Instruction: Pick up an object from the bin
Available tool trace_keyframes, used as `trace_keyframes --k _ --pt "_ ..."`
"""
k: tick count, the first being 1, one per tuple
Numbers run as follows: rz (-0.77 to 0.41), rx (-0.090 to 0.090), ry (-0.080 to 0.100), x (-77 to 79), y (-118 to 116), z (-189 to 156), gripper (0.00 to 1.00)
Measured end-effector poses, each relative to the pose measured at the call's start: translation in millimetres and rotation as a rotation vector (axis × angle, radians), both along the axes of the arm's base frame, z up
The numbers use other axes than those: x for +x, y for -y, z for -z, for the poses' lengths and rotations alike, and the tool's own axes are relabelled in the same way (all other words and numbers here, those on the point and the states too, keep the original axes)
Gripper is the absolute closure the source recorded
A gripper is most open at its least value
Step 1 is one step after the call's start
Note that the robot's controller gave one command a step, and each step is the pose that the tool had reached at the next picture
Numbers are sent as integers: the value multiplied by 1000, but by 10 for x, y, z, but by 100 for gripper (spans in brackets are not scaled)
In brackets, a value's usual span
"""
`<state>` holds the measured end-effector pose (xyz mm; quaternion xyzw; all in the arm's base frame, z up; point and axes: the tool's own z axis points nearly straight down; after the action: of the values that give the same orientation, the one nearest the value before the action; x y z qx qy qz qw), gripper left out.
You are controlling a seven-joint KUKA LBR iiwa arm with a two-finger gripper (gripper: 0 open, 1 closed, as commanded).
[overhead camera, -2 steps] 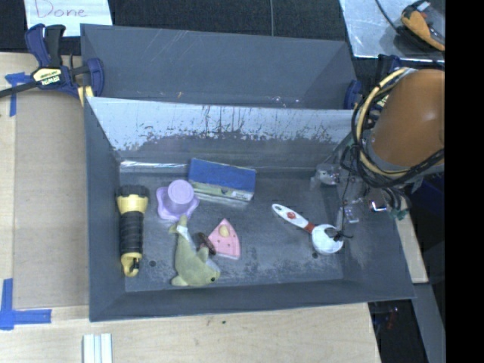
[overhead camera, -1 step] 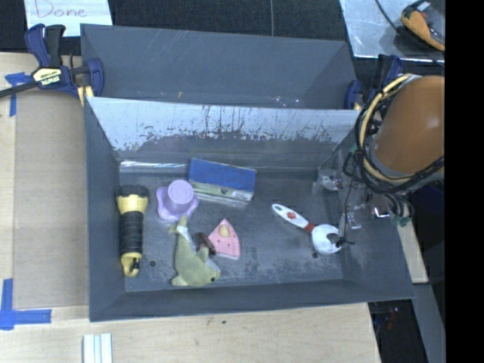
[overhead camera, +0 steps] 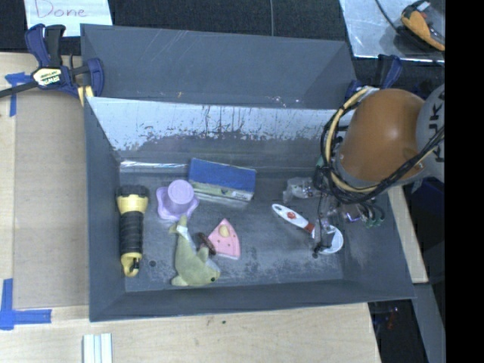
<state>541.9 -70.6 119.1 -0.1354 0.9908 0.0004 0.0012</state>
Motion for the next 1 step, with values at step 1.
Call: trace_keyframes --k 1 --pt "-19 -6 8 -96 308 68 0"
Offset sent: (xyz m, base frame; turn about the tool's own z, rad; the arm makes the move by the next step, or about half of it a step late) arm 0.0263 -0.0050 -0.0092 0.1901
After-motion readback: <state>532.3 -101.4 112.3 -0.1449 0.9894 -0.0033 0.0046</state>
